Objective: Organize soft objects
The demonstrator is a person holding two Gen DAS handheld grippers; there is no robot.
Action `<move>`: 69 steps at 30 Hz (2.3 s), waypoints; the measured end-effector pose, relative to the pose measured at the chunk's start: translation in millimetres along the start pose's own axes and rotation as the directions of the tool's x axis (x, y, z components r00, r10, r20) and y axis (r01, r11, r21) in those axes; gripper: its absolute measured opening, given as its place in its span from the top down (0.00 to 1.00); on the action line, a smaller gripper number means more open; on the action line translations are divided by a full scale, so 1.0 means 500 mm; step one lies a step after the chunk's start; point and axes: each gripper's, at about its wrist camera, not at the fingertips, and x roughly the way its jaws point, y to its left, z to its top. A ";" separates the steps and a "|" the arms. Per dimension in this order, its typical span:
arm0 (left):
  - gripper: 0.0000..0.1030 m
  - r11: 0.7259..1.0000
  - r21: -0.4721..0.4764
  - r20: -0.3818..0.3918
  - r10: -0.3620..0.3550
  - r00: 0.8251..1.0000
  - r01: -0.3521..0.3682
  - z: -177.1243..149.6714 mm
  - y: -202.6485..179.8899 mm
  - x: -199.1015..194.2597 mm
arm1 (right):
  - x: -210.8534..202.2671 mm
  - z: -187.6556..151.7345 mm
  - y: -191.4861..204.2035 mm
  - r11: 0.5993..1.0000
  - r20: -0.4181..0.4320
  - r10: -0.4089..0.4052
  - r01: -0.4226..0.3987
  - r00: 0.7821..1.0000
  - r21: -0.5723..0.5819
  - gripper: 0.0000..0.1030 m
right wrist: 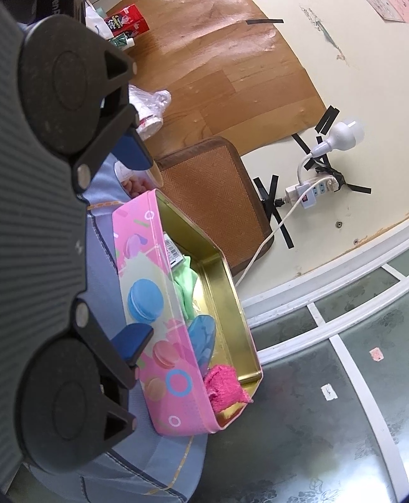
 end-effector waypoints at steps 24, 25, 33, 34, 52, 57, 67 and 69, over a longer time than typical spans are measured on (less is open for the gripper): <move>0.00 1.000 0.021 0.011 0.002 1.000 -0.003 0.003 0.003 -0.012 | -0.004 -0.005 0.006 1.000 -0.021 0.007 -0.007 1.000 -0.002 0.00; 0.00 1.000 0.028 0.014 0.001 1.000 -0.001 0.003 0.001 -0.014 | -0.003 -0.006 0.007 1.000 -0.023 0.008 -0.008 1.000 -0.004 0.00; 0.00 0.999 0.038 -0.001 -0.015 1.000 0.015 0.004 0.000 -0.013 | -0.004 -0.006 0.007 1.000 -0.020 0.007 -0.007 1.000 -0.006 0.00; 0.00 0.999 0.032 -0.003 -0.014 1.000 0.014 0.003 0.001 -0.012 | -0.004 -0.005 0.007 1.000 -0.019 0.007 -0.007 1.000 -0.005 0.00; 0.00 0.999 0.018 0.028 0.051 0.998 -0.051 0.012 0.004 -0.023 | -0.006 -0.005 0.003 1.000 -0.018 0.004 -0.004 1.000 -0.001 0.00; 0.00 0.998 0.009 0.045 0.065 0.997 -0.065 0.014 0.008 -0.030 | -0.006 -0.007 0.004 1.000 -0.019 0.004 -0.004 1.000 -0.002 0.00; 0.00 0.995 0.011 0.060 0.099 0.993 -0.100 0.019 0.008 -0.036 | -0.007 -0.007 0.008 1.000 -0.021 0.009 -0.009 1.000 -0.011 0.00; 0.00 0.995 0.011 0.063 0.101 0.993 -0.102 0.020 0.008 -0.036 | -0.008 -0.007 0.009 1.000 -0.019 0.009 -0.010 1.000 -0.011 0.00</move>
